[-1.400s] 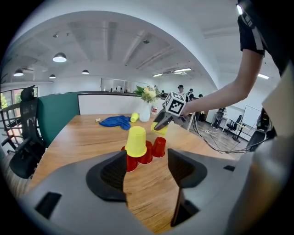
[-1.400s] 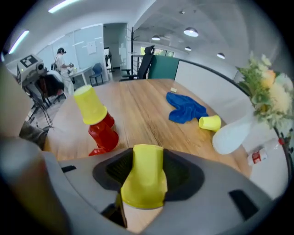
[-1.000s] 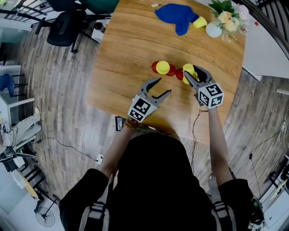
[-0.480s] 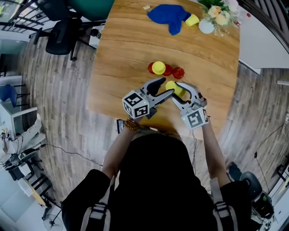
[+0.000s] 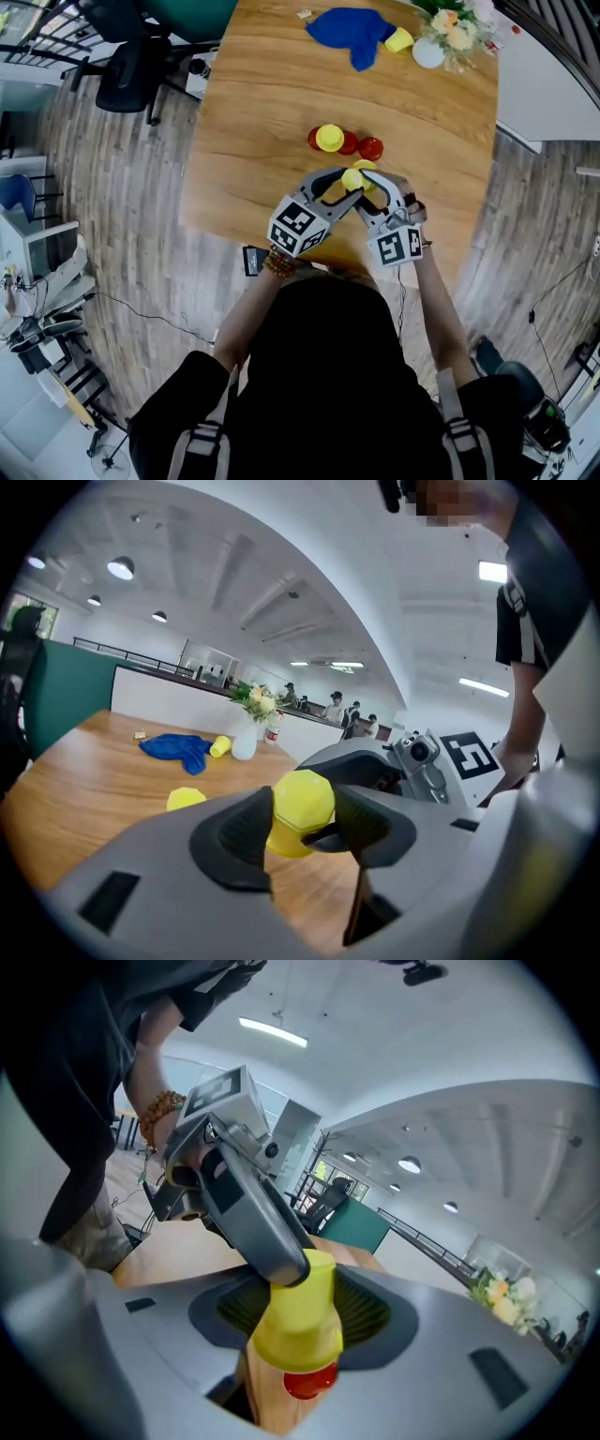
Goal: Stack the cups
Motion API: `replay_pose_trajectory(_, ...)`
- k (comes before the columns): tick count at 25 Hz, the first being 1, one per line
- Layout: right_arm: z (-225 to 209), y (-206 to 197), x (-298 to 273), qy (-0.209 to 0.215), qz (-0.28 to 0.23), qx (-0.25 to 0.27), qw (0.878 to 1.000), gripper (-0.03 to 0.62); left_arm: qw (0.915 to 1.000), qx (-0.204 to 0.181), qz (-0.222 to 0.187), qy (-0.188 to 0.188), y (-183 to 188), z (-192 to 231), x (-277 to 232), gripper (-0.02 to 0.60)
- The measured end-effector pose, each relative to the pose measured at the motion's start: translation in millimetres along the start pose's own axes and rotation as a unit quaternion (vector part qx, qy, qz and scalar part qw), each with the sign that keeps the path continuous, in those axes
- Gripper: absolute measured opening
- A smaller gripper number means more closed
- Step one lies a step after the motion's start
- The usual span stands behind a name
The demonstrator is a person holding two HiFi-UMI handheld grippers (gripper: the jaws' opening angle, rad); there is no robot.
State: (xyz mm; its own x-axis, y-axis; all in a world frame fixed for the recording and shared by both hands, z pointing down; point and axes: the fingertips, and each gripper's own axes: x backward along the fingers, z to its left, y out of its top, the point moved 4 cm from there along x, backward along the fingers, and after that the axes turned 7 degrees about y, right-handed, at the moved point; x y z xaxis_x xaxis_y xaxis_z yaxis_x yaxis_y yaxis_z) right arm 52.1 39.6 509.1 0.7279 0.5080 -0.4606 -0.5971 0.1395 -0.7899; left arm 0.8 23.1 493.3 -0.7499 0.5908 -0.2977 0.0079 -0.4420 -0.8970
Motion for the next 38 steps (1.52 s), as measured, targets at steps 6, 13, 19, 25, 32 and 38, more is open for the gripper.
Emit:
replay_pose_trajectory(6,6.9,-11.0,-5.6,-0.019,0.035,0.023,0.999,0.225,0.9964,-0.060,0.042,0.042,-9.4,-2.0,-6.6,0.230)
replay_pose_trajectory(13,7.5,-26.1,-6.8,-0.006,0.038,-0.019,0.999,0.219,0.9956,-0.073,0.039,0.044,-12.5,-1.1,-10.3,0.242)
replay_pose_trajectory(19,-25.4,-57.8,-9.5,-0.041,0.003,-0.176,0.984,0.218,0.9978,-0.017,-0.003,0.065,-6.1,27.5,16.7,0.241)
replay_pose_trajectory(25,-60.8,-71.9,-28.5,-0.086,-0.026,-0.248,0.965,0.218,0.9853,0.030,-0.035,0.164,-11.2,80.6,61.4,0.241)
replay_pose_trajectory(32,-80.9,-110.0,-50.8,-0.097,0.001,-0.247,0.964,0.218,0.9616,0.052,-0.075,0.259,2.2,134.8,93.0,0.241)
replay_pose_trajectory(38,-63.5,-100.3,-68.7,-0.121,0.012,-0.254,0.960,0.219,0.9517,0.039,-0.092,0.290,24.1,154.7,155.0,0.241)
